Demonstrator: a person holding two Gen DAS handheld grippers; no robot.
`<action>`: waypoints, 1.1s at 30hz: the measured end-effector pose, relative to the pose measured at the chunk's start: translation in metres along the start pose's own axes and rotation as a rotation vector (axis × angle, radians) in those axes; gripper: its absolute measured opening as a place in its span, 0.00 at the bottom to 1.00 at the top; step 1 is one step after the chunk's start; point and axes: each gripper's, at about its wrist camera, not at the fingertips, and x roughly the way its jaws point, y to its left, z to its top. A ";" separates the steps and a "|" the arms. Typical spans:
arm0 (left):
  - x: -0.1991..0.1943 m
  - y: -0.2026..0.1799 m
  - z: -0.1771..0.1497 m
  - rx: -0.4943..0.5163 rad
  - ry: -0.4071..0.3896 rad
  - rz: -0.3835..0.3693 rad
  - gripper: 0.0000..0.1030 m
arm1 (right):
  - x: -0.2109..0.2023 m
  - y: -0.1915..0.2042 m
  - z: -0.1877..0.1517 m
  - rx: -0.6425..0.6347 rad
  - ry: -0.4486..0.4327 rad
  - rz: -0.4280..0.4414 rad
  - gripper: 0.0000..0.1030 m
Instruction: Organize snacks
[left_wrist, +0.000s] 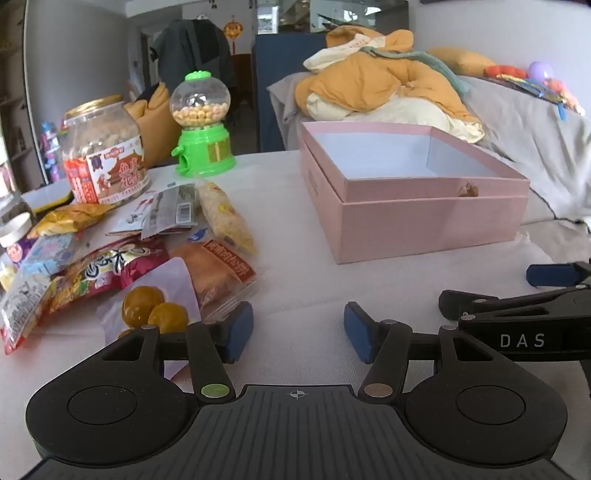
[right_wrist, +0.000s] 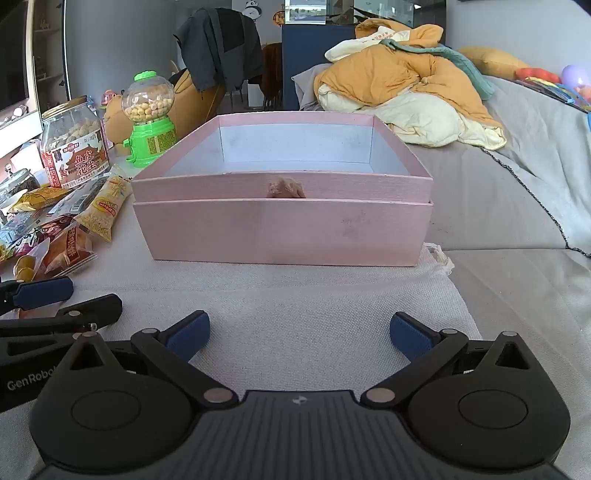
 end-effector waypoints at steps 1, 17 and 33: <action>-0.001 -0.002 0.000 -0.001 0.000 -0.001 0.60 | 0.000 0.000 0.000 0.001 0.000 0.000 1.00; 0.002 0.003 0.001 -0.026 0.017 -0.019 0.60 | -0.001 -0.001 0.000 -0.006 -0.001 -0.004 1.00; 0.002 0.004 0.001 -0.027 0.019 -0.020 0.60 | -0.002 -0.001 -0.001 -0.006 -0.001 -0.004 1.00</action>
